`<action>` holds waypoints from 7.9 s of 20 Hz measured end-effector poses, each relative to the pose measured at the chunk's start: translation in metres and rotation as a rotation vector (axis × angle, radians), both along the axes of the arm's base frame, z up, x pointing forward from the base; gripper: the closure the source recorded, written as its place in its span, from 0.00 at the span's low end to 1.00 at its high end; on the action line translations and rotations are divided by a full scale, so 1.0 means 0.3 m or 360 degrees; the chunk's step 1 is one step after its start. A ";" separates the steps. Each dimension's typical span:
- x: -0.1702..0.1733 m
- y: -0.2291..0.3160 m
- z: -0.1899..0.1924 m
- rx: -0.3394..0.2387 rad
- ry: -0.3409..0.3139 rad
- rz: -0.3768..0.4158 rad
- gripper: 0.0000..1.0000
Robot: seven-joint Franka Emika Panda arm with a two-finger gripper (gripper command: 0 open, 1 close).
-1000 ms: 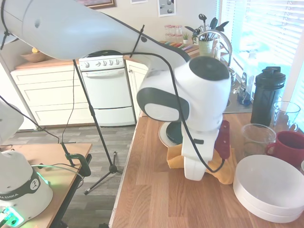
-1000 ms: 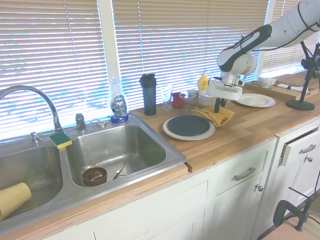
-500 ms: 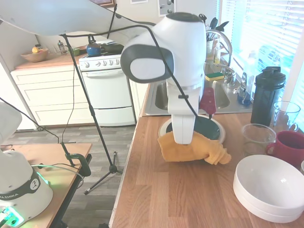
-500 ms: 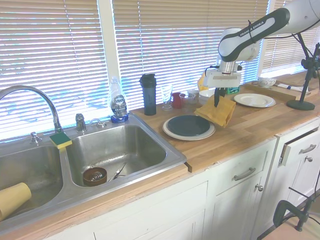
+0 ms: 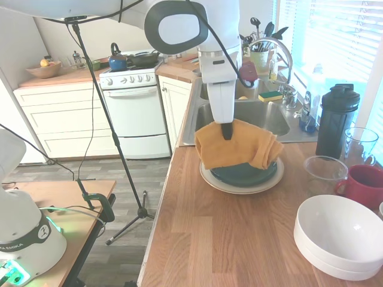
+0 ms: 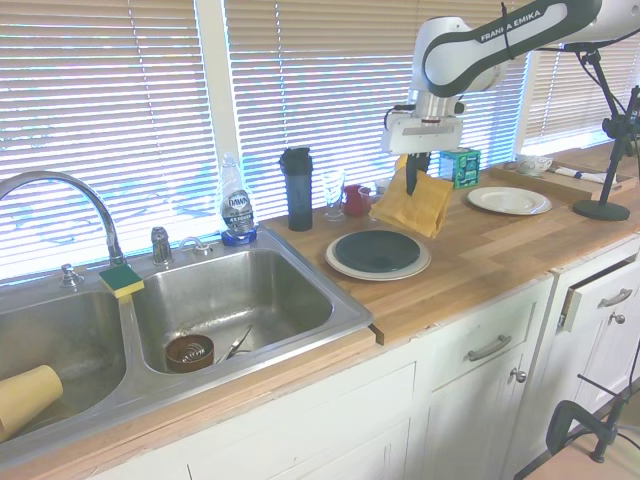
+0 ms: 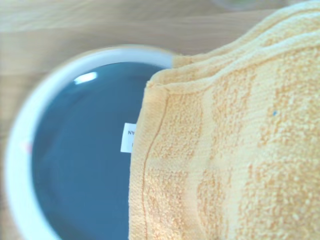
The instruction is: Wipe the blue plate in clockwise motion
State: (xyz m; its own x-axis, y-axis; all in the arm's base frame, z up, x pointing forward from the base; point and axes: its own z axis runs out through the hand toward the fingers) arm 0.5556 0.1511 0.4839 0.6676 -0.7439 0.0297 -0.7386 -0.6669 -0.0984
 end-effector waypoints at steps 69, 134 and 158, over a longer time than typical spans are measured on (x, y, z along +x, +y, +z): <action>0.018 0.078 -0.453 -0.0245 0.0084 -0.0015 1.00; -0.134 0.263 -0.428 -0.0205 0.0013 0.0065 1.00; -0.032 -0.436 -0.194 0.0001 0.0022 -0.0351 1.00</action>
